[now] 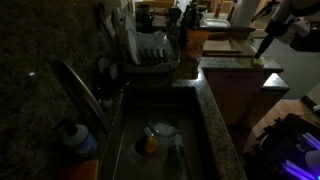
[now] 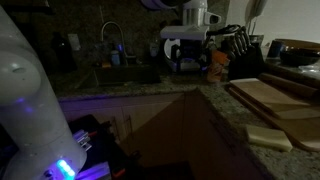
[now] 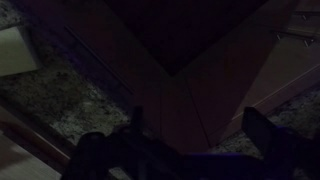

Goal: Turn the handle of the tap

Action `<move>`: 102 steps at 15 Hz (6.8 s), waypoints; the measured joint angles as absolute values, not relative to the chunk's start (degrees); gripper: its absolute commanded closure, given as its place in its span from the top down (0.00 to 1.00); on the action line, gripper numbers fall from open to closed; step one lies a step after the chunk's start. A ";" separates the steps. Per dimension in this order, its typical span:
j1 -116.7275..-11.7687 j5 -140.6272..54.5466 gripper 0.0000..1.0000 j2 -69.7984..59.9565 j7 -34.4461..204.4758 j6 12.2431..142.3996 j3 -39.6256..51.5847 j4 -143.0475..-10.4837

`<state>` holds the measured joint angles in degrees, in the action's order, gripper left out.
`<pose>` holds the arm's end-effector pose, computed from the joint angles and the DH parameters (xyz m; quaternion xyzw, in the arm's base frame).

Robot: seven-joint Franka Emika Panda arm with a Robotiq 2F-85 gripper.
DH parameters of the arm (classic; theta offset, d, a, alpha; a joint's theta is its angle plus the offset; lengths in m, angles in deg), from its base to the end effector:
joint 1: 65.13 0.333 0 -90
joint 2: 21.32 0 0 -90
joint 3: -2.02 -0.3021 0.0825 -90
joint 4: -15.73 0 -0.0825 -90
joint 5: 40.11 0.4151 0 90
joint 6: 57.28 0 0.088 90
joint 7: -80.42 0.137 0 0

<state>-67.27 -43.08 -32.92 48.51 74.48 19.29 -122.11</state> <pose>0.4760 -0.1671 0.3342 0.9909 0.1266 0.0441 0.0102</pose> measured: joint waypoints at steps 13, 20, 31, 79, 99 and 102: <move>-60.91 -33.03 1.00 -11.77 40.41 75.10 1.66 -118.84; -53.75 -38.13 1.00 -14.21 41.00 73.62 -11.25 -118.80; -52.04 -24.58 1.00 -19.45 29.61 101.26 -13.32 -124.68; -59.61 -29.63 1.00 44.54 3.88 130.41 -55.08 -62.45; -61.08 -29.10 0.33 47.33 13.05 129.87 -55.58 -60.91; -61.09 -30.34 0.10 48.48 13.05 129.39 -57.80 -60.01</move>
<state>-61.09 -30.34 48.48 13.05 129.39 -57.80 -60.01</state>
